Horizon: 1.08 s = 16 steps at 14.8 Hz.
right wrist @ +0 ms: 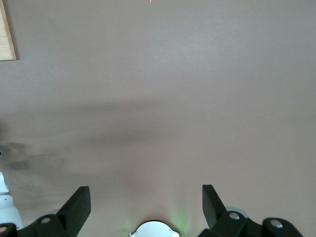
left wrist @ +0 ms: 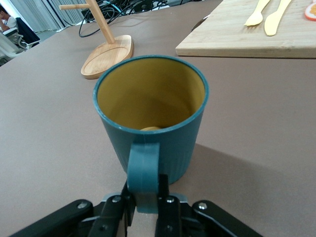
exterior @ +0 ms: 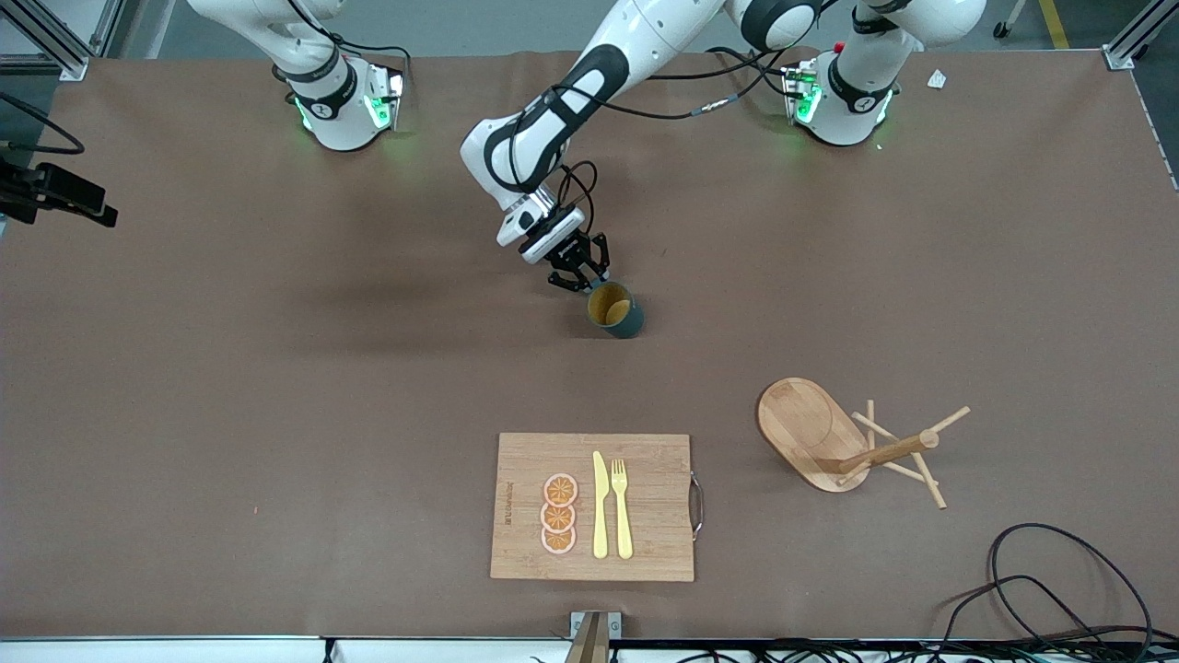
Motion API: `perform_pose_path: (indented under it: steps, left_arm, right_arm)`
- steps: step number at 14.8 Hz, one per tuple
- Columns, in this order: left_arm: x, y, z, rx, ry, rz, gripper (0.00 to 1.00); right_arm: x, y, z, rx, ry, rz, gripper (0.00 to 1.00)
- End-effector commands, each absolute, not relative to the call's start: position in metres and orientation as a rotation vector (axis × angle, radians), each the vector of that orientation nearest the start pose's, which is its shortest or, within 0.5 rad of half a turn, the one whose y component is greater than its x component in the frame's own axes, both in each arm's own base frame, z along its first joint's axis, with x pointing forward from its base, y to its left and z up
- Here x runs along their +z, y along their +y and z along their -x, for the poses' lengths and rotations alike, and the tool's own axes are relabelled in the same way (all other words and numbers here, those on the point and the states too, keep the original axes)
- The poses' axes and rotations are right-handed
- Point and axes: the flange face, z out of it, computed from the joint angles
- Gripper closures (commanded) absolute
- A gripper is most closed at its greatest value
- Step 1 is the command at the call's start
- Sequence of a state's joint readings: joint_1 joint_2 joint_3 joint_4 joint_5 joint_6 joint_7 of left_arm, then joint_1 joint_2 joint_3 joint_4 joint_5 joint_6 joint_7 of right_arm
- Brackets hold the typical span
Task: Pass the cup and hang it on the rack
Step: 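Lower the left gripper onto the mug handle and grasp it, then lift the mug by its handle with the left gripper toward the rack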
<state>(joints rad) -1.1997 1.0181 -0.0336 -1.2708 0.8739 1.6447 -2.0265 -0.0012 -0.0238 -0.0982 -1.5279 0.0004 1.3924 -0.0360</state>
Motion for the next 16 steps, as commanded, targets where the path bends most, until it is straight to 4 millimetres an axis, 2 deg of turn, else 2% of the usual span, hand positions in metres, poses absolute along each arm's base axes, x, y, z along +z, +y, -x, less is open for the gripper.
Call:
perform_pose_path:
  steps: [1,3,4,7,11,12,14,16]
  left_arm:
    - [0.143,-0.625,-0.311,-1.095,-0.485,2.334,1.0]
    - [0.174,-0.627,-0.323,-1.074,-0.491,2.357,1.0]
    - [0.191,-0.623,-0.336,-1.044,-0.516,2.373,1.0]
    - [0.251,-0.618,-0.358,-0.874,-0.624,2.473,1.0]
    - [0.384,-0.602,-0.397,-0.564,-0.905,2.764,1.0]
    - [0.411,-0.594,-0.408,-0.498,-0.976,2.824,1.0]
    - [0.462,-0.566,-0.437,-0.273,-1.116,2.932,1.0]
    - [0.498,-0.536,-0.463,-0.084,-1.232,3.012,1.0]
  right_arm:
    - [0.655,-0.053,-0.504,0.164,0.085,3.12,0.0]
    - [0.662,-0.052,-0.498,0.175,0.082,3.127,0.0]
    - [0.665,-0.053,-0.496,0.176,0.078,3.128,0.0]
    - [0.665,-0.047,-0.496,0.176,0.047,3.131,0.0]
    - [0.665,-0.046,-0.496,0.178,0.042,3.129,0.0]
    - [0.665,-0.045,-0.496,0.176,0.04,3.13,0.0]
    - [0.666,-0.041,-0.496,0.173,0.03,3.131,0.0]
    - [0.666,-0.041,-0.496,0.171,0.026,3.133,0.0]
